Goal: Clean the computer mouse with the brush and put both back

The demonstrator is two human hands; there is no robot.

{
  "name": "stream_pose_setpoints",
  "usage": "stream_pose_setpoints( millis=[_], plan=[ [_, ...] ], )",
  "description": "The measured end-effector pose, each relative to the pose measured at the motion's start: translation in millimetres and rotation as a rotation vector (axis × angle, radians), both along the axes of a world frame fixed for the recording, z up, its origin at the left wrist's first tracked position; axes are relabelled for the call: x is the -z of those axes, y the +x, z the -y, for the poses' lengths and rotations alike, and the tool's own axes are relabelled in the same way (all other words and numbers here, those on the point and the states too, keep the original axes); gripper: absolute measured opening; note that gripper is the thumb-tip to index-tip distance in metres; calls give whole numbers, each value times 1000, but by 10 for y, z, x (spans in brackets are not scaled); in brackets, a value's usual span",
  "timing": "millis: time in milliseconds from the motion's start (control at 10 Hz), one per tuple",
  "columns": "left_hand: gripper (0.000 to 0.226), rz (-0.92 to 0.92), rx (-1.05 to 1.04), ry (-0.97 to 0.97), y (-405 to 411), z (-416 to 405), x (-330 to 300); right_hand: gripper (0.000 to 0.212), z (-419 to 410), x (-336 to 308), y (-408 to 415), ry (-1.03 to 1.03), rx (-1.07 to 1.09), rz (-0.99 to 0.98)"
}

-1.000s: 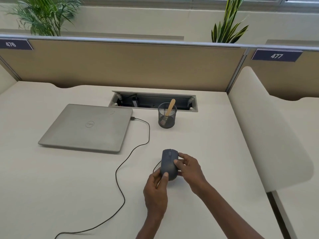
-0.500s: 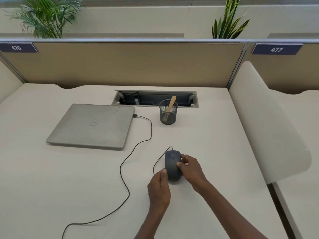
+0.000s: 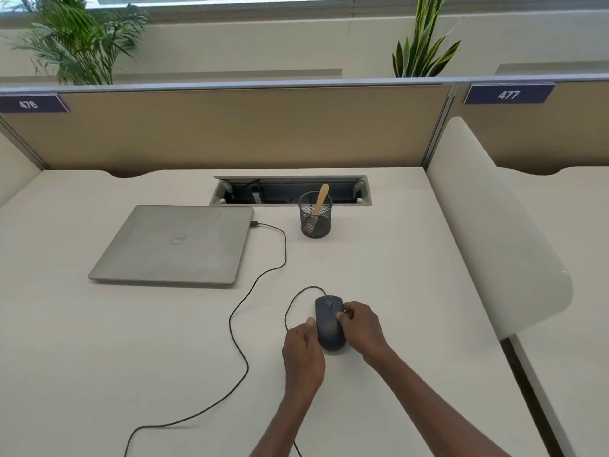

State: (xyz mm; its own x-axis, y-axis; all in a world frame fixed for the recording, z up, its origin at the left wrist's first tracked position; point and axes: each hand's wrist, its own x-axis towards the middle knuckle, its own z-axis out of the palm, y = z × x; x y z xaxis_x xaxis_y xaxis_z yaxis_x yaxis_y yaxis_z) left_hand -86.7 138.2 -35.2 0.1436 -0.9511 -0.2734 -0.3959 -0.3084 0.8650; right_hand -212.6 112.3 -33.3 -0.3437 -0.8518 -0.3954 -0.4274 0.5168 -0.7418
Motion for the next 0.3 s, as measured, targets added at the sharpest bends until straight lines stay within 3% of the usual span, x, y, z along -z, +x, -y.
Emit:
stream_pose_setpoints(
  millis=[200,300],
  plan=[
    [51,30,41,-91,67,34,-23,31,-8,-28,-18,1,-35,-7],
    [36,5,-44,-191,141,76,-27,28,-49,-97,-52,-65,5,-96]
  ],
)
